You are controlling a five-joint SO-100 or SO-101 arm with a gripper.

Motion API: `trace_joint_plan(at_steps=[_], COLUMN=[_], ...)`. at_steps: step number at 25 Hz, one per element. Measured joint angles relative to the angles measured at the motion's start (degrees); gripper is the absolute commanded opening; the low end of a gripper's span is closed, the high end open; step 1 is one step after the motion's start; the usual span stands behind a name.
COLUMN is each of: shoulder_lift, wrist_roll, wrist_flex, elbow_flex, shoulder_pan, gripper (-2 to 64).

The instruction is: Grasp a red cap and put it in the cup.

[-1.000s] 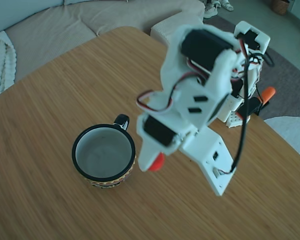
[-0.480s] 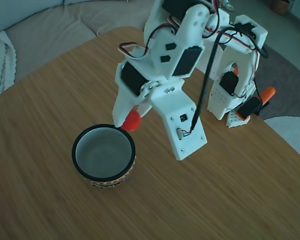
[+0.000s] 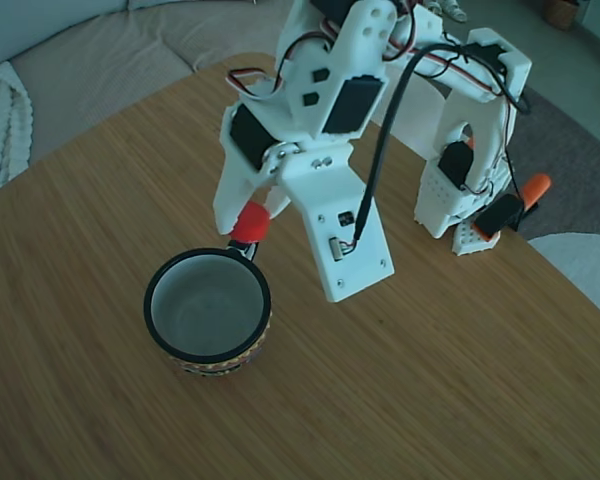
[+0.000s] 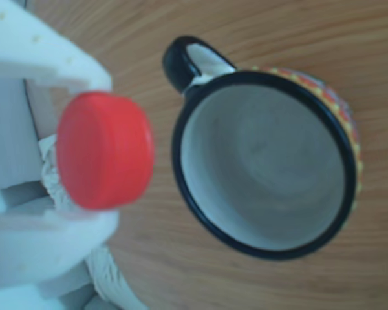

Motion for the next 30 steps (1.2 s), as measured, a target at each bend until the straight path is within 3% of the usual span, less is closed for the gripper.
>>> trace_joint_plan(at_steps=[21, 30], shoulder_lift=[-15.64, -18.63], wrist_roll=[0.0, 0.0], wrist_flex=[-1.05, -4.75], elbow_flex=[-9.84, -10.46], shoulder_pan=[-1.76, -2.29], gripper=[16.9, 17.2])
